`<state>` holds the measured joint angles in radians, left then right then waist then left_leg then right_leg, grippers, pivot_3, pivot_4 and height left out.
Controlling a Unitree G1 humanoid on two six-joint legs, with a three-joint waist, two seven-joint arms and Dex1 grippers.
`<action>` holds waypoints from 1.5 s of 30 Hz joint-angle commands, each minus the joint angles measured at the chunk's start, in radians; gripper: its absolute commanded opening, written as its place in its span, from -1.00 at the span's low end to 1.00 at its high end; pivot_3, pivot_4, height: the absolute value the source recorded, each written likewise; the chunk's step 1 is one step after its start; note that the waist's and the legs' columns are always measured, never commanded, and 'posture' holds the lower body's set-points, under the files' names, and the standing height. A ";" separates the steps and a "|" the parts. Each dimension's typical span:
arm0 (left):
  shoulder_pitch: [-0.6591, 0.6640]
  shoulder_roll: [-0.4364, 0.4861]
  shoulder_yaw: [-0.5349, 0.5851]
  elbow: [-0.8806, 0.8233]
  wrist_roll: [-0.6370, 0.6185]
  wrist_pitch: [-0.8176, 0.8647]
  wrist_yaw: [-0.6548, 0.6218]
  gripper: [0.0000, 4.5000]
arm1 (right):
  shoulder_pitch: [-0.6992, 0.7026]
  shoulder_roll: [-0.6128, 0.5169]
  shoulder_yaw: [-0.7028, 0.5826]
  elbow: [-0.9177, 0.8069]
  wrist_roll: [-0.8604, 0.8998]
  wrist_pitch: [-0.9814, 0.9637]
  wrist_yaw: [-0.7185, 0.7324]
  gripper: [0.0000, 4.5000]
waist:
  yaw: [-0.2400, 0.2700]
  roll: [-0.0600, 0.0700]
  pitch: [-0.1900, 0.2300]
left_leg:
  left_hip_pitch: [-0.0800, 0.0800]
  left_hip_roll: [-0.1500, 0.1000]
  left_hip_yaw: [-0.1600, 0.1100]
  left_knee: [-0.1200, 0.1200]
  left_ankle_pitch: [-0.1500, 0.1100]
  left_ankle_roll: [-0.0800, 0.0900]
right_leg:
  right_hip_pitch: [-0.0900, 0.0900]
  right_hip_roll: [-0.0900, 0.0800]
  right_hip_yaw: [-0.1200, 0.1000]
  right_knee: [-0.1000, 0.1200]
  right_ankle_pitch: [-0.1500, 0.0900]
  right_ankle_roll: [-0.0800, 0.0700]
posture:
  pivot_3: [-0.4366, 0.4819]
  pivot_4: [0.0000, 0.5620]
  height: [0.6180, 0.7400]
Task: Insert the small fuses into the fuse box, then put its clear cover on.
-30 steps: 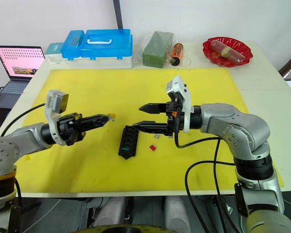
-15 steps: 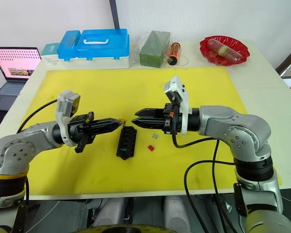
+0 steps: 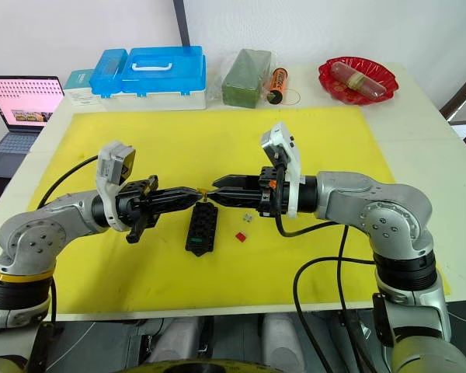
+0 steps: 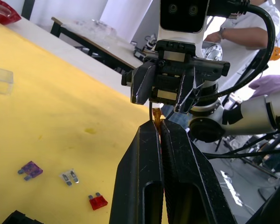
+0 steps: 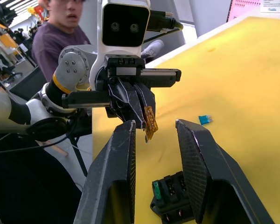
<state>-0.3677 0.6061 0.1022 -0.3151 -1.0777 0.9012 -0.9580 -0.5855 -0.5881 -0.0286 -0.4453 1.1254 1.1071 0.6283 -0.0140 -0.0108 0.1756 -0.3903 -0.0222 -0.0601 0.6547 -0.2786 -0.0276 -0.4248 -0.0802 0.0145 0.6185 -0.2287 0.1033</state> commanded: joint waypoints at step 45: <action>-0.021 -0.018 -0.006 -0.003 0.024 -0.017 -0.023 -1.00 | 0.012 -0.001 -0.008 -0.024 0.026 -0.024 -0.023 -0.37 | 0.000 0.000 0.000 | 0.000 0.000 0.000 0.000 0.000 0.000 | 0.000 0.000 0.000 0.000 0.000 0.000 | -0.05 -0.47 1.00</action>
<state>-0.3886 0.5872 0.0926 -0.2964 -1.0545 0.9022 -0.9697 -0.5711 -0.5822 -0.0364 -0.4383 1.1564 1.1034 0.5908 -0.0138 -0.0108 0.1756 -0.3903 -0.0222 -0.0600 0.6547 -0.2785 -0.0275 -0.4248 -0.0801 0.0144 0.6187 -0.2285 0.1036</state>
